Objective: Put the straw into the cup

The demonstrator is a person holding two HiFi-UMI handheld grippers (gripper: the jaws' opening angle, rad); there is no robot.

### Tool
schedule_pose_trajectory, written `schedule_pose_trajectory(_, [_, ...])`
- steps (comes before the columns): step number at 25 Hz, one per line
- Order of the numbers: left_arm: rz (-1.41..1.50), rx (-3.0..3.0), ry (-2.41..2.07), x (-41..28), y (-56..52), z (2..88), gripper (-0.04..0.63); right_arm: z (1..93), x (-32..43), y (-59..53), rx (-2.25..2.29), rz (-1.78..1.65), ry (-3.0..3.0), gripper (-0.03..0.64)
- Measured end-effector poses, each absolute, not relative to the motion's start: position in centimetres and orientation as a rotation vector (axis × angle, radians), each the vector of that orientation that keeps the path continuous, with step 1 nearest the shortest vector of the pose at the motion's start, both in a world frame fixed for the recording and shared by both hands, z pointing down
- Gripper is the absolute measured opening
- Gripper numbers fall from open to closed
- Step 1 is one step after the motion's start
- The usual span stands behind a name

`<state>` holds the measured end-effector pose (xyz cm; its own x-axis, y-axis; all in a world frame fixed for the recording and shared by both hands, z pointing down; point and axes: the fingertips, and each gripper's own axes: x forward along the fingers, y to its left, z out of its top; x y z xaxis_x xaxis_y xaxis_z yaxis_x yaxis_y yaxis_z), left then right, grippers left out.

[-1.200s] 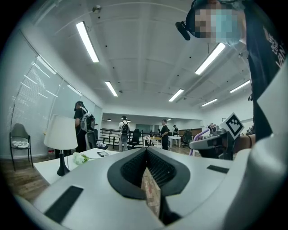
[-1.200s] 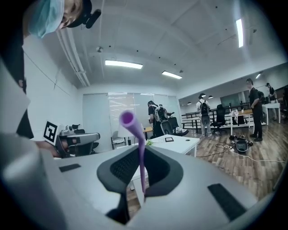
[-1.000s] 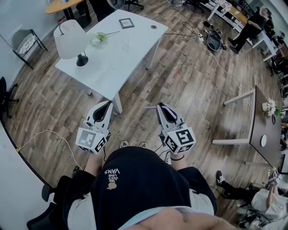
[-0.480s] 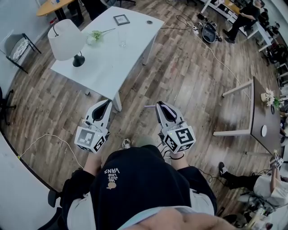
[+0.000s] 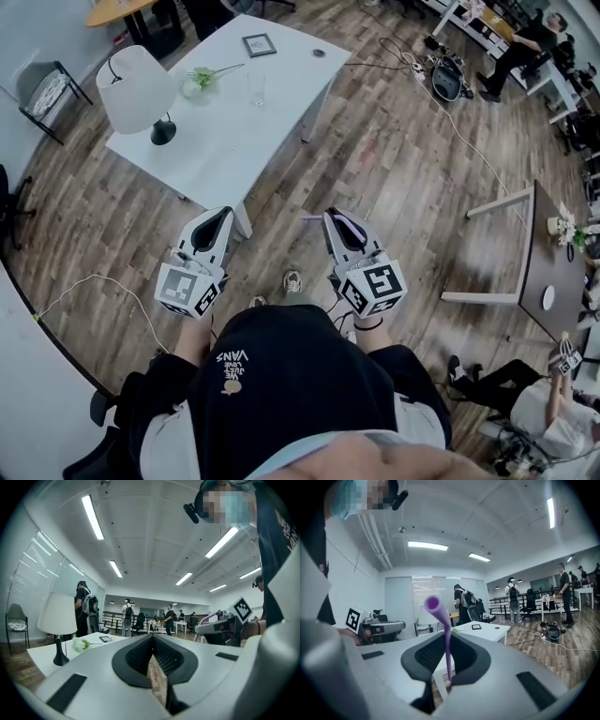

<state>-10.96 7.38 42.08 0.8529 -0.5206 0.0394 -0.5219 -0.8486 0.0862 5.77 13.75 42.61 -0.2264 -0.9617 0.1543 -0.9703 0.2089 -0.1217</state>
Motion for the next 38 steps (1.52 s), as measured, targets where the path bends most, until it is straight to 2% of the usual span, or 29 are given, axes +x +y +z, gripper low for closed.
schedule_pose_trajectory(23, [0.031,2.856,-1.087,-4.4,2.0,43.0,0.011,43.7,13.3,5.5,1.710,0.280,-2.570,0.041])
schedule_pose_trajectory(38, [-0.005,2.869,-1.038,-2.7,-10.0,42.4,0.011,42.7,14.2,-6.0,1.731,0.263,-2.554,0.041])
